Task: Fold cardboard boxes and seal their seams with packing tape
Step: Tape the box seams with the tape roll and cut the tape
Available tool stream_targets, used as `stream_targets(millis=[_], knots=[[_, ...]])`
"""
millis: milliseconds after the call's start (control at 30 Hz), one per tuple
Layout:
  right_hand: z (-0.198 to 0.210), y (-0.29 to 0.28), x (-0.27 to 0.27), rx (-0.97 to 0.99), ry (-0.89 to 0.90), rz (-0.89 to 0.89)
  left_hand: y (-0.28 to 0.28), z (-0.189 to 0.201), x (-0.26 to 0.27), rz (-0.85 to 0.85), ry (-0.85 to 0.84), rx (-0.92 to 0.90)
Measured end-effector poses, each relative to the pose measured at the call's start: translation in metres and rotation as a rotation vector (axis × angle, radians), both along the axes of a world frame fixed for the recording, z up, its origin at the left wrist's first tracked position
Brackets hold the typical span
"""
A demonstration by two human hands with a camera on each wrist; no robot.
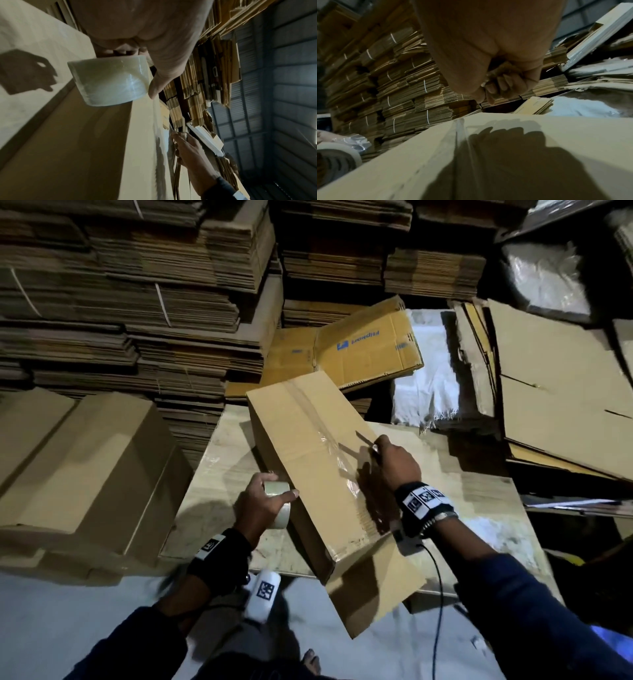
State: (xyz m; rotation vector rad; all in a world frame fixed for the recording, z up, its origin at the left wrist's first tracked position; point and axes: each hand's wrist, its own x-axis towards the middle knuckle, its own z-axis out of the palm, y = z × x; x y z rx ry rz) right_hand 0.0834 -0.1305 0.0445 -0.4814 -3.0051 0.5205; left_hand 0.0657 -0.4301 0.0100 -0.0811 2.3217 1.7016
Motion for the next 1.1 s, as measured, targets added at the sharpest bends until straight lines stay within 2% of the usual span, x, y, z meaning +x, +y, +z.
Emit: stream_targets(millis=[133, 267, 400, 467, 533, 600, 667, 700, 800, 1000, 1100], knots=[[-0.005, -0.016, -0.049, -0.103, -0.032, -0.013, -0.002, 0.024, -0.048, -0.009, 0.036, 0.084], [-0.016, -0.013, -0.068, 0.041, -0.287, 0.059, -0.002, 0.044, -0.095, -0.130, 0.029, 0.172], [-0.006, -0.011, -0.081, 0.197, -0.416, 0.030, -0.001, 0.056, -0.138, -0.266, 0.014, 0.202], [0.007, -0.010, -0.098, 0.178, -0.416, 0.077, 0.000, 0.062, -0.157, -0.362, -0.016, 0.210], [0.026, -0.021, -0.120, 0.008, -0.278, 0.149, 0.000, 0.067, -0.175, -0.445, -0.033, 0.220], [0.048, -0.047, -0.143, -0.253, -0.145, 0.174, 0.001, 0.069, -0.190, -0.516, -0.046, 0.231], [0.063, -0.075, -0.163, -0.536, -0.096, 0.154, 0.002, 0.068, -0.205, -0.568, -0.073, 0.247], [0.066, -0.087, -0.172, -0.614, -0.067, 0.140, 0.001, 0.070, -0.212, -0.591, -0.080, 0.250], [0.062, -0.106, -0.197, -0.635, 0.034, 0.114, -0.005, 0.070, -0.232, -0.624, -0.074, 0.244], [0.053, -0.126, -0.230, -0.951, 0.112, -0.072, -0.016, 0.062, -0.266, -0.637, -0.045, 0.227], [0.050, -0.126, -0.247, -1.017, 0.165, -0.142, -0.014, 0.061, -0.277, -0.616, -0.029, 0.227]])
